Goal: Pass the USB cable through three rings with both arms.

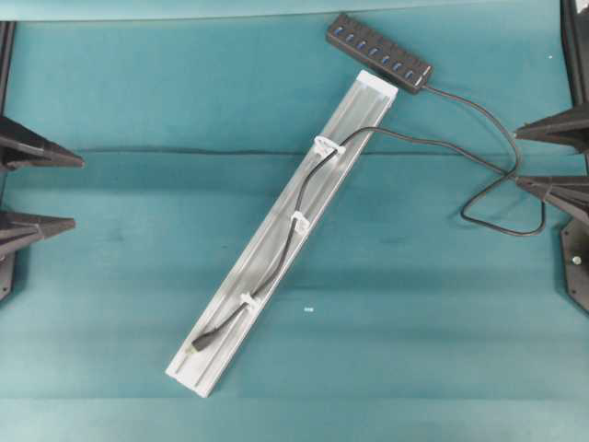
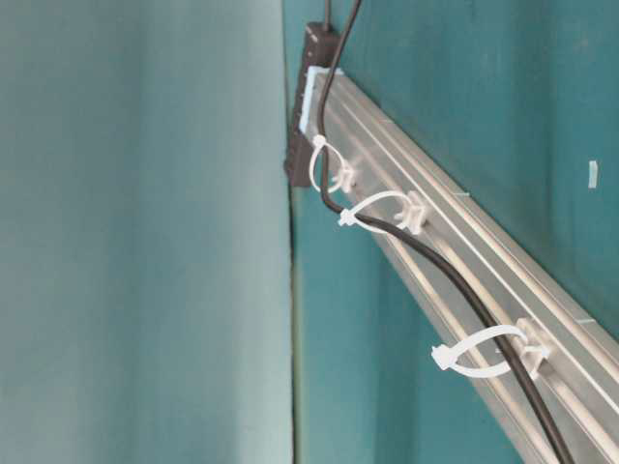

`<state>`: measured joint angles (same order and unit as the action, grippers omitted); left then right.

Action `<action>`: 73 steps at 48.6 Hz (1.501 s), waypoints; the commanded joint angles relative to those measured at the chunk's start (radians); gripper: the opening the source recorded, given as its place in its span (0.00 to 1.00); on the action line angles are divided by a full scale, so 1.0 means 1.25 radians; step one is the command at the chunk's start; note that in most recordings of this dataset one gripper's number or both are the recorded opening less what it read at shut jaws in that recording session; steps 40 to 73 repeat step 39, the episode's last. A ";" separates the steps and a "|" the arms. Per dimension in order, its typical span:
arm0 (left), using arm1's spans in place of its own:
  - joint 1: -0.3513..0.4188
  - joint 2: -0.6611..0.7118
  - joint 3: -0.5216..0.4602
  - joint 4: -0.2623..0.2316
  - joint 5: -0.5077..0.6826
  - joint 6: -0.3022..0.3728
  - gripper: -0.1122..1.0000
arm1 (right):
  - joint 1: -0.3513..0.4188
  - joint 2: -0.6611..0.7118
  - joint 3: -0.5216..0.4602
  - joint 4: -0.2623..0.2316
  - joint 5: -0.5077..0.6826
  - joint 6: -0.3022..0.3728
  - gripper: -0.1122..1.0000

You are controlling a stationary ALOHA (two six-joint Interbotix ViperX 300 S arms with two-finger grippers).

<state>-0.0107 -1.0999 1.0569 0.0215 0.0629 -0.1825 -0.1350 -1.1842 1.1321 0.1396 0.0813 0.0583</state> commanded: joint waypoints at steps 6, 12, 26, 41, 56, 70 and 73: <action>0.016 0.009 -0.018 0.004 -0.002 0.031 0.92 | -0.001 -0.002 0.001 -0.001 0.001 0.006 0.83; 0.032 0.006 -0.018 0.004 -0.005 0.064 0.92 | -0.001 -0.002 0.001 -0.001 0.002 0.006 0.83; 0.034 0.006 -0.017 0.004 -0.010 0.082 0.92 | -0.002 -0.012 0.001 -0.001 0.017 0.006 0.83; 0.034 0.007 -0.016 0.004 -0.010 0.082 0.92 | -0.001 -0.016 0.002 -0.001 0.021 0.007 0.83; 0.034 0.007 -0.016 0.004 -0.010 0.082 0.92 | -0.001 -0.016 0.002 -0.001 0.021 0.007 0.83; 0.034 0.007 -0.016 0.004 -0.010 0.082 0.92 | -0.001 -0.016 0.002 -0.001 0.021 0.007 0.83; 0.034 0.007 -0.016 0.004 -0.010 0.082 0.92 | -0.001 -0.016 0.002 -0.001 0.021 0.007 0.83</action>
